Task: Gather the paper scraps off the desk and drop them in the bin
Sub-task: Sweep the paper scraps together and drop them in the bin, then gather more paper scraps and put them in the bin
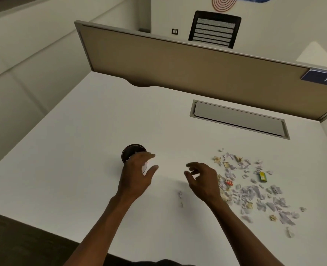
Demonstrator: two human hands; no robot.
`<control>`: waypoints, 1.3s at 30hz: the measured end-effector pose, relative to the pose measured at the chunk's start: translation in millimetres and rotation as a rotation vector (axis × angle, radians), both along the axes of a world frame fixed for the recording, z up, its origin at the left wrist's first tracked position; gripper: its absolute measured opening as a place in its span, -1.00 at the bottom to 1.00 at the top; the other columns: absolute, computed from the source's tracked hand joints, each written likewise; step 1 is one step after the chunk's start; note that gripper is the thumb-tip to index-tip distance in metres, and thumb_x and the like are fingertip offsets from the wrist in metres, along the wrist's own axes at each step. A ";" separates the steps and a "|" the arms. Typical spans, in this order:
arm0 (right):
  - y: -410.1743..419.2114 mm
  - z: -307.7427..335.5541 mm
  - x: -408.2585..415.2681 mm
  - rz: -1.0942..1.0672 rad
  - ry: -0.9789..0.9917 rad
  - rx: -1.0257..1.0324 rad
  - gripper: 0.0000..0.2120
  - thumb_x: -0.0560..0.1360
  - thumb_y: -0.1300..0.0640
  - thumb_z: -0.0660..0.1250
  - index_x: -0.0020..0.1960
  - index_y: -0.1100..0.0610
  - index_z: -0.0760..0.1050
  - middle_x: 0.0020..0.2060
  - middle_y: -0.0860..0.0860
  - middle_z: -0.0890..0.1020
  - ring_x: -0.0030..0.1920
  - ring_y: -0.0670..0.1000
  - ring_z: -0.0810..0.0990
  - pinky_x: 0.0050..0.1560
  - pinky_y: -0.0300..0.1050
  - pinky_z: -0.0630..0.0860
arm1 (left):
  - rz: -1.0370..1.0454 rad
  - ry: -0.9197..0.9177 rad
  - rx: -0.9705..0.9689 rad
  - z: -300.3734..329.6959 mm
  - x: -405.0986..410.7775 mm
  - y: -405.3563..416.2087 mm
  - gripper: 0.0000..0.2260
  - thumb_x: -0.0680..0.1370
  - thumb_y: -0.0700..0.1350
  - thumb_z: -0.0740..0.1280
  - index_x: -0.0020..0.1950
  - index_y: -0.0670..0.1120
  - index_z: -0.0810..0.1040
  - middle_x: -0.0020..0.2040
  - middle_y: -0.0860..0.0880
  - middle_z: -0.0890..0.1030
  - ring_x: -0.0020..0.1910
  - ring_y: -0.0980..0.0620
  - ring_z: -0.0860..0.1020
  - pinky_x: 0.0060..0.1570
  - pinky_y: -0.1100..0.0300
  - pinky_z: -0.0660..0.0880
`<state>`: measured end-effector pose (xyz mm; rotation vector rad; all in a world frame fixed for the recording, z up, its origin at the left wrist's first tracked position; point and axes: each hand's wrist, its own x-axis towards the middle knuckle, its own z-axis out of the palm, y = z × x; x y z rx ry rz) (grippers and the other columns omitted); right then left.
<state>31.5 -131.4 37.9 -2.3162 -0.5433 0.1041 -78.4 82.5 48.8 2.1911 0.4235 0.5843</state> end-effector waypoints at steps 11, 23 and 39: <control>-97.9 -40.5 -18.1 -0.154 0.085 -0.472 -0.50 0.62 0.05 0.22 0.52 0.14 0.30 0.54 0.13 0.29 0.52 0.16 0.27 0.46 0.04 0.35 | -0.364 0.276 -0.029 -46.9 50.9 -70.8 -0.73 0.55 0.02 0.41 0.22 0.00 0.62 0.23 0.05 0.61 0.25 0.05 0.54 0.23 0.04 0.52; -100.6 -38.6 -39.2 -0.115 -0.023 -0.168 -0.65 0.54 0.29 0.28 0.30 0.13 0.57 0.27 0.07 0.60 0.28 0.08 0.56 0.25 -0.12 0.49 | -0.854 0.445 0.472 -59.9 129.5 -144.6 -0.59 0.71 -0.02 0.05 0.57 0.02 0.24 0.62 -0.05 0.14 0.61 -0.05 0.02 0.57 0.06 0.04; -106.7 -47.6 53.9 -0.080 0.100 -0.506 -0.46 0.53 0.31 0.15 0.50 0.18 0.31 0.53 0.16 0.31 0.52 0.18 0.23 0.45 0.05 0.33 | -0.585 0.244 0.177 -73.2 60.0 -108.0 -0.67 0.67 -0.09 0.18 0.44 -0.01 0.46 0.47 0.04 0.44 0.49 0.08 0.32 0.48 0.15 0.29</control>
